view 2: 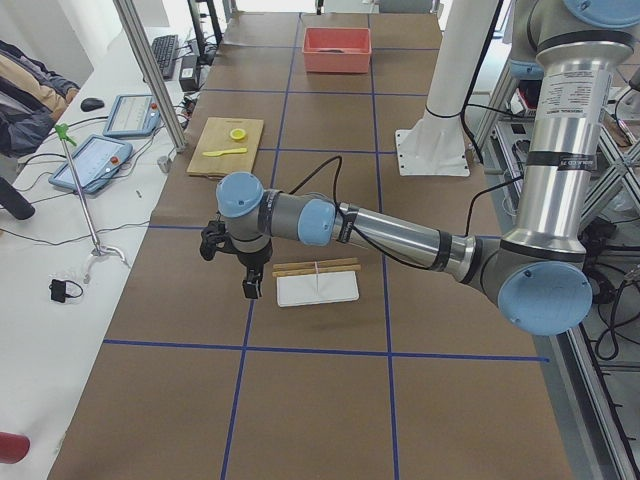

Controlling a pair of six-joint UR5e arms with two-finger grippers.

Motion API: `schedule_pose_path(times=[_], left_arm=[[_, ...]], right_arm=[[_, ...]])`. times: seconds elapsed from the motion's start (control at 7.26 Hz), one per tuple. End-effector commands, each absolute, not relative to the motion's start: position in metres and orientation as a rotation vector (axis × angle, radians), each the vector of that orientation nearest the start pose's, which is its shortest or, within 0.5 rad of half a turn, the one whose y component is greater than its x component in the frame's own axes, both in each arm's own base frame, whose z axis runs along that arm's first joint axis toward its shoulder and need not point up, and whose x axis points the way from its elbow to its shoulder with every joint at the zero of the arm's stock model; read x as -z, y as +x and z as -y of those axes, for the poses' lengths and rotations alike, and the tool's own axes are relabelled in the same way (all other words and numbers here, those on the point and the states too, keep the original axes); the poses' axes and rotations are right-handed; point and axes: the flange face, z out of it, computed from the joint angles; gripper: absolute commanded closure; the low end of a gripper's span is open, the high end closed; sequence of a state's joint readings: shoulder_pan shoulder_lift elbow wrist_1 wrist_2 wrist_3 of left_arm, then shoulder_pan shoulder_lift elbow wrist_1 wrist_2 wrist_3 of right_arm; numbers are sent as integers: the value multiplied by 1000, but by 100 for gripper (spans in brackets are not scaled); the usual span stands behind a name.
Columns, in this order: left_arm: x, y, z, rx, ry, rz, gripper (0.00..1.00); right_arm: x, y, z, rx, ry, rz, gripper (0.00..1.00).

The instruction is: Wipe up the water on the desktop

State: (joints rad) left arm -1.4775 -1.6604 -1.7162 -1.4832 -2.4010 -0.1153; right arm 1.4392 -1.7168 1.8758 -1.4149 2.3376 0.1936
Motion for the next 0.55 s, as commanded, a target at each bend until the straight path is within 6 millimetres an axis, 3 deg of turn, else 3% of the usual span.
schedule_pose_path(times=[0.0, 0.14, 0.41], left_arm=[[-561, -10, 532, -31, 30, -841, 2], [-566, -10, 532, -24, 21, -837, 2], [-554, -10, 537, 34, 12, -840, 2]], right_arm=[[-556, 6, 450, 61, 178, 795, 0], [-557, 6, 450, 60, 176, 794, 0], [-556, 7, 450, 60, 179, 796, 0]])
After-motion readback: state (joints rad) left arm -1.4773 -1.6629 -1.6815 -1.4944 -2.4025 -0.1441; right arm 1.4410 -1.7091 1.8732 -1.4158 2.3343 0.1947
